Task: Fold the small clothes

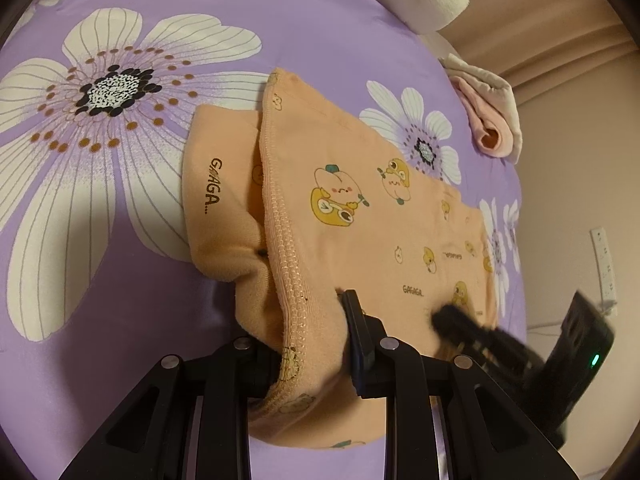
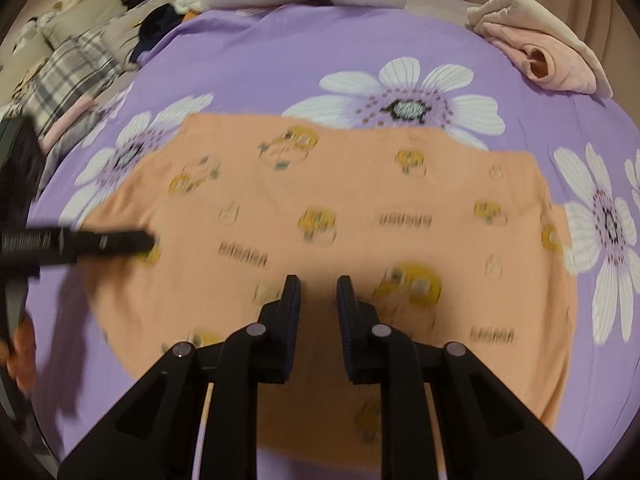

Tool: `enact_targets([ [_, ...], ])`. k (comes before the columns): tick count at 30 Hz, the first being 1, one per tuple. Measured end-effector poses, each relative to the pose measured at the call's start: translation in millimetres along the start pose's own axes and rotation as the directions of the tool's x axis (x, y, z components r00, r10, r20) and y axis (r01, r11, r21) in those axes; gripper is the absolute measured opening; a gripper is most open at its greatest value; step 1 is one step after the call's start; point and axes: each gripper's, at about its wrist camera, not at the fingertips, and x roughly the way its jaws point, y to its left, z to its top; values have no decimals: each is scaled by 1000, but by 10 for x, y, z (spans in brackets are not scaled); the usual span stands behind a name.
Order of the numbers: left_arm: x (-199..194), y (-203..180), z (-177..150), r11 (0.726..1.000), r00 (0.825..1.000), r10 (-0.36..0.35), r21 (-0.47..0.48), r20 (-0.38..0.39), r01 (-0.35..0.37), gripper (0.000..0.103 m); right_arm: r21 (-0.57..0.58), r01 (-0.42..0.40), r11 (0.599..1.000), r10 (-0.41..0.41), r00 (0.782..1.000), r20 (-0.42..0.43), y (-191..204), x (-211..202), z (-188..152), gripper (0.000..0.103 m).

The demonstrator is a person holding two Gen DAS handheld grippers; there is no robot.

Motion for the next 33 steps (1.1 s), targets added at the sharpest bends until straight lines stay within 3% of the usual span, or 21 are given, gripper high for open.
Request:
enact_targets([
  [4,-8,-9,6,1000,1000,3,-13,3,-3,24,-11,10,1000,-10,1000,0,22,48,-80,19],
  [10,-206,-188,55,999,999,-35,12,38,35,19,102,-93,990,91,996,20,-172,-147,-104,20],
  [17,-309,-861,160,989,996,-13,147,85,0,17,226,-130,966,112,990,90,-541,-377,-166,21],
  [20,-249,-1196,147,975,997,-14,222,79,-4,17,293,-191,937,160,979,126,-774,-455,-179,21],
  [26,139,-1922,-38,917,999,27,397,21,-33,15,434,-269,860,205,960,190,-1230,-499,-303,21],
  [33,769,-2298,-347,869,989,94,494,-117,-25,15,577,-371,728,271,928,256,-1701,-472,-572,23],
])
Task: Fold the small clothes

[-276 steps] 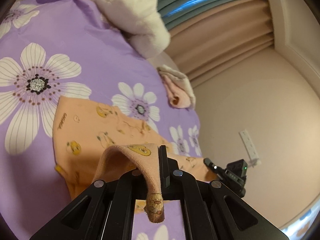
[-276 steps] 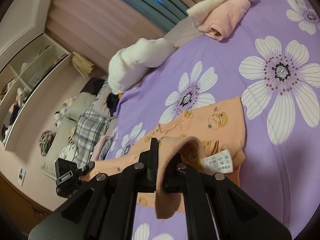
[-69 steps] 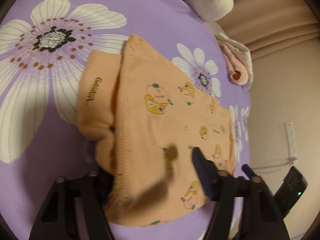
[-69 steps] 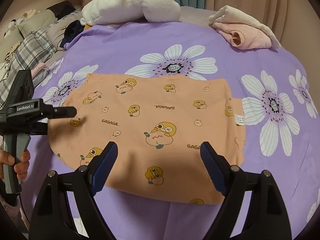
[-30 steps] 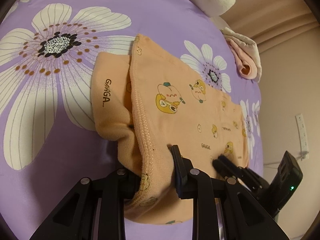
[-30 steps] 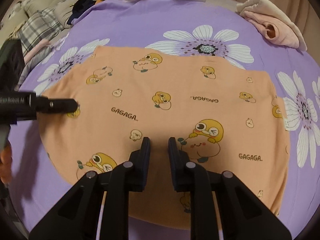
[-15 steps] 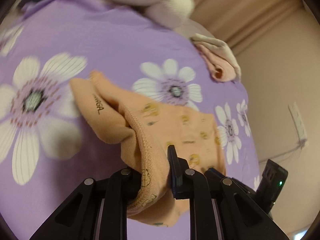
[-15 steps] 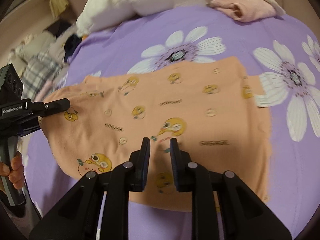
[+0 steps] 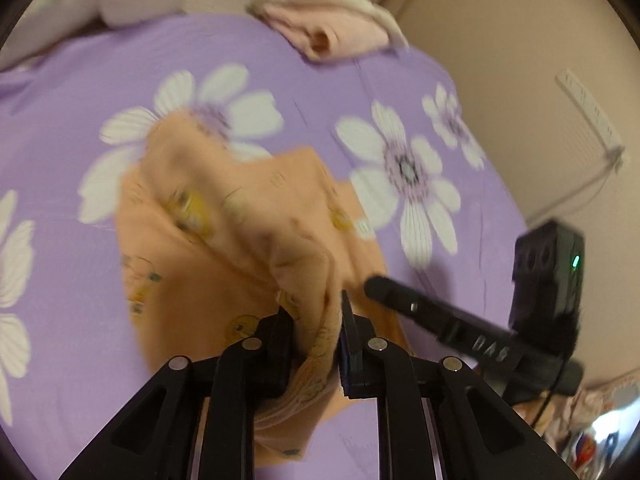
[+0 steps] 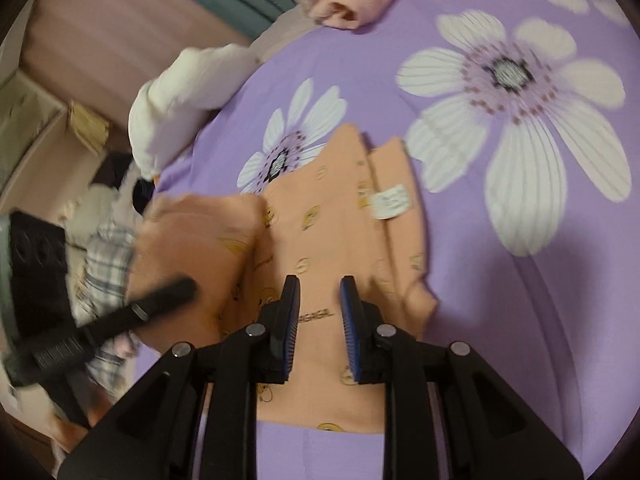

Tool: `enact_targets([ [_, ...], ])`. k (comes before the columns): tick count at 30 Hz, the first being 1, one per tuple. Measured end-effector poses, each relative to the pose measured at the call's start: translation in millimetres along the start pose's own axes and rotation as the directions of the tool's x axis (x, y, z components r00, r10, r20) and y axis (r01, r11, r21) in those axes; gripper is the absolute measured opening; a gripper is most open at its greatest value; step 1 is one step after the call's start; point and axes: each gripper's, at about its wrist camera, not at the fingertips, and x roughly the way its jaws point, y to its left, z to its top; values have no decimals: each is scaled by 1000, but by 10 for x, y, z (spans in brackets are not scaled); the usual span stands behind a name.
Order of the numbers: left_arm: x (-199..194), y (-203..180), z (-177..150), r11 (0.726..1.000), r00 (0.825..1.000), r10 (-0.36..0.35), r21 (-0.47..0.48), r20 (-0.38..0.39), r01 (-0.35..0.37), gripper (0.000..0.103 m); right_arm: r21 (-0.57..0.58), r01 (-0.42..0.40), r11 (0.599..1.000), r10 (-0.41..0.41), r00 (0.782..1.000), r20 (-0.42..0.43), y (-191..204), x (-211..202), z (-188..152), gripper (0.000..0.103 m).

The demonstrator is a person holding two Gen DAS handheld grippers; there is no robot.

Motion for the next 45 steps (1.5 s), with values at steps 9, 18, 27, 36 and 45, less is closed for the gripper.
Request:
enact_targets([
  [9,196,16,-139,998,995,-57,-39,-87,53,60,190,-167,967,172,985,-10,-280,-13,41,48],
  [18,-176,360,-343,990,996,-88,-111,-4,87,64,175,-157,972,173,982,-78,-137,126,155,57],
  [27,-360,885,-642,974,999,-48,-219,23,51,64,29,-22,999,26,985,-169,118,536,276,33],
  [36,-393,1010,-633,968,997,-61,-241,43,69,64,-145,45,988,-49,999,-23,413,249,465,7],
  [45,-299,873,-462,980,998,-41,-191,37,48,64,-119,210,970,-219,973,-71,-16,358,465,13],
])
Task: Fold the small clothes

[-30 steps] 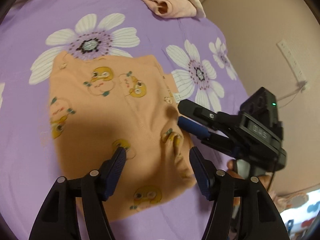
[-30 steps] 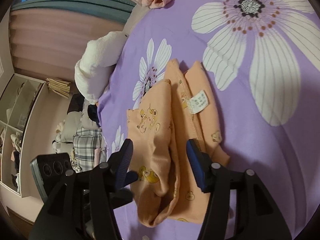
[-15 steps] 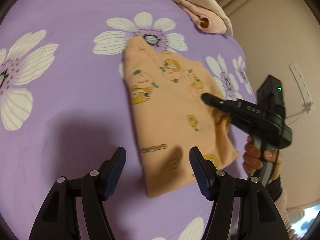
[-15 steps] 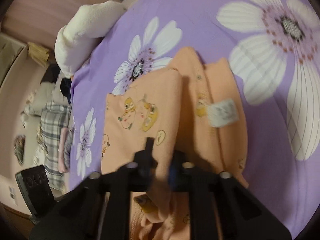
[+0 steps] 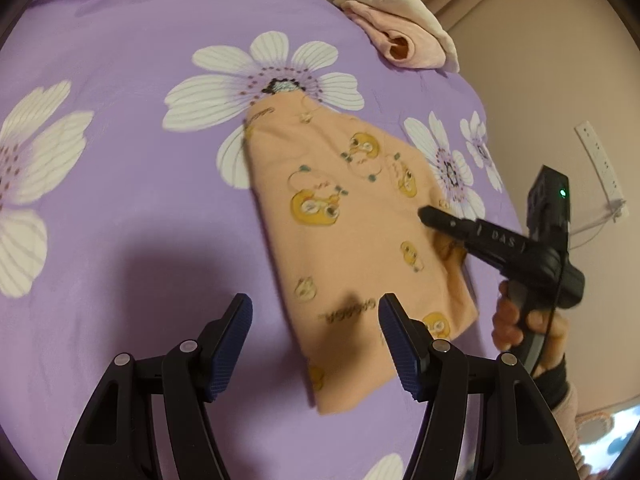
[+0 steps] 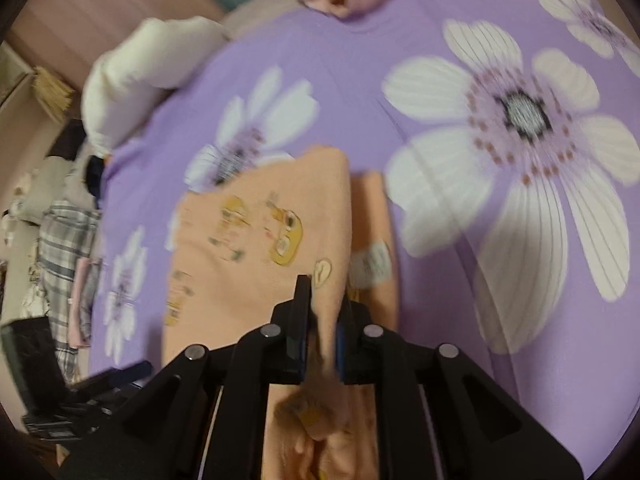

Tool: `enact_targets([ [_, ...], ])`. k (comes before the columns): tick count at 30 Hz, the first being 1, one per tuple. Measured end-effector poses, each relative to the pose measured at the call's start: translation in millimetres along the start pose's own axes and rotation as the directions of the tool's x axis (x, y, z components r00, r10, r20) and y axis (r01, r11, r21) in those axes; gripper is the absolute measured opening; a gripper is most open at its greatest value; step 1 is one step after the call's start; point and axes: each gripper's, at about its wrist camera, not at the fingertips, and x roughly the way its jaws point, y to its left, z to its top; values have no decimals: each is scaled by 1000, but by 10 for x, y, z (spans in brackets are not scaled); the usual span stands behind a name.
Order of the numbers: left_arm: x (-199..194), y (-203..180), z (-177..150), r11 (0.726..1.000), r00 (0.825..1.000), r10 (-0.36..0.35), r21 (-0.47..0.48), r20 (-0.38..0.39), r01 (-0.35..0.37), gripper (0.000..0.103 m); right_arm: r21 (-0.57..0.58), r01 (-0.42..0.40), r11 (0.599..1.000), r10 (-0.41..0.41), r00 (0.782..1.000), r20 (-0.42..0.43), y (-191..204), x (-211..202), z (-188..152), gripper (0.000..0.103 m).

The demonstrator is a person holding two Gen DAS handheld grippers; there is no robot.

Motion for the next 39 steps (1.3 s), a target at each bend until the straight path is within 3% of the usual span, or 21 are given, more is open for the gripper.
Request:
enact_targets([
  [2,17,-63,59,999,1000,21,25,14,-21,64,-31,20,999,-19,999,42,15,-92,-19,17],
  [5,48,-149,166,998,998,38,52,50,-41,64,-132,131,983,-109,981,163,153,-369,-40,22],
  [7,83,-210,231,997,997,37,70,72,-42,64,-201,87,976,-46,979,200,244,-557,-89,21],
  [10,194,-313,280,993,996,48,103,80,-56,63,-281,15,960,31,987,157,349,-614,-230,18],
  [12,292,-368,277,990,996,60,125,69,-69,55,-331,7,943,36,992,122,403,-550,-355,17],
  [15,417,-408,213,982,994,93,161,52,-100,55,-362,46,931,-20,997,74,351,-381,-516,12],
  [19,518,-375,131,975,992,121,183,34,-125,55,-359,125,925,-106,992,71,196,-282,-621,4],
  [24,457,-360,81,978,993,116,168,39,-121,55,-354,184,917,-178,983,50,62,-268,-717,10],
  [33,115,-414,-343,984,994,54,164,93,-69,55,-373,196,907,-133,973,186,308,-679,-855,13],
  [39,225,-428,-538,981,995,74,175,65,-85,55,-406,196,892,-125,973,195,470,-637,-933,13],
])
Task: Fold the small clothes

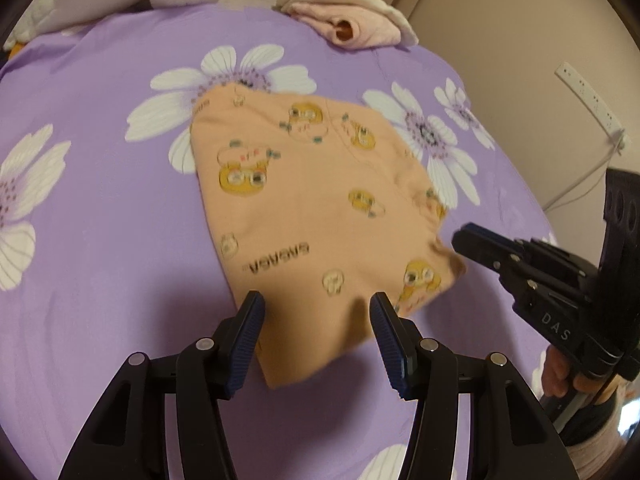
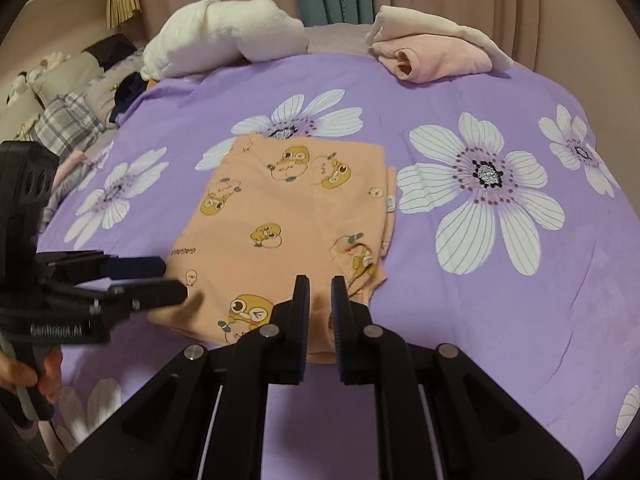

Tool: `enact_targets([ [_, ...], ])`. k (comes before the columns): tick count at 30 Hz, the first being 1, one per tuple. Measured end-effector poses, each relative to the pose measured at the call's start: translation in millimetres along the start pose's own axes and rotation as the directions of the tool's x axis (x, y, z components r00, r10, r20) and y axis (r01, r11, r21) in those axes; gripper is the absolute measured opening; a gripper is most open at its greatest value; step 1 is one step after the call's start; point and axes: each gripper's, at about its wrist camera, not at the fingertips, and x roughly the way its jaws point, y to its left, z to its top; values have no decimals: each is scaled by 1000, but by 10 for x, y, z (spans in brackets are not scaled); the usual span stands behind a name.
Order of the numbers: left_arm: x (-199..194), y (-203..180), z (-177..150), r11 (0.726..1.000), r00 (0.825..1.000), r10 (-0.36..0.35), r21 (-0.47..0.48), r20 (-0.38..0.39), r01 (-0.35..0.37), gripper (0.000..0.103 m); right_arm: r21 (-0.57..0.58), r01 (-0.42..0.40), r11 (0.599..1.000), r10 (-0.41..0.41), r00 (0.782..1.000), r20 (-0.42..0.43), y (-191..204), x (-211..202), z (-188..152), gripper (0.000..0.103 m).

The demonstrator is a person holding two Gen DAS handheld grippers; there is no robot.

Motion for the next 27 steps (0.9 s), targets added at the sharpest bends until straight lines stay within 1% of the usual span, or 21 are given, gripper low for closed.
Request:
enact_targets([
  [3,94,18,-59,1000,1000,10,-8,-27,-11,55,-6,-4,1000,4,1000,-23,43,101,-44,12],
  [10,121,36,-77,1000,999,12,-22,-33,-13,55,14,9,1000,-7,996,-88,13,291,-148,13],
  [14,114,54,-114,999,999,13,-32,-34,-14,55,15,15,1000,-14,996,-93,23,283,-184,13],
  [20,87,166,-172,996,999,15,-85,-48,-19,55,13,23,1000,-22,995,-97,12,262,-202,13],
  [21,68,200,-187,995,999,2,-101,-45,-7,55,11,26,1000,-24,995,-98,15,255,-208,13],
  [27,-95,286,-216,990,1000,-10,-144,-17,7,55,-13,52,999,-53,995,-87,37,161,-217,12],
])
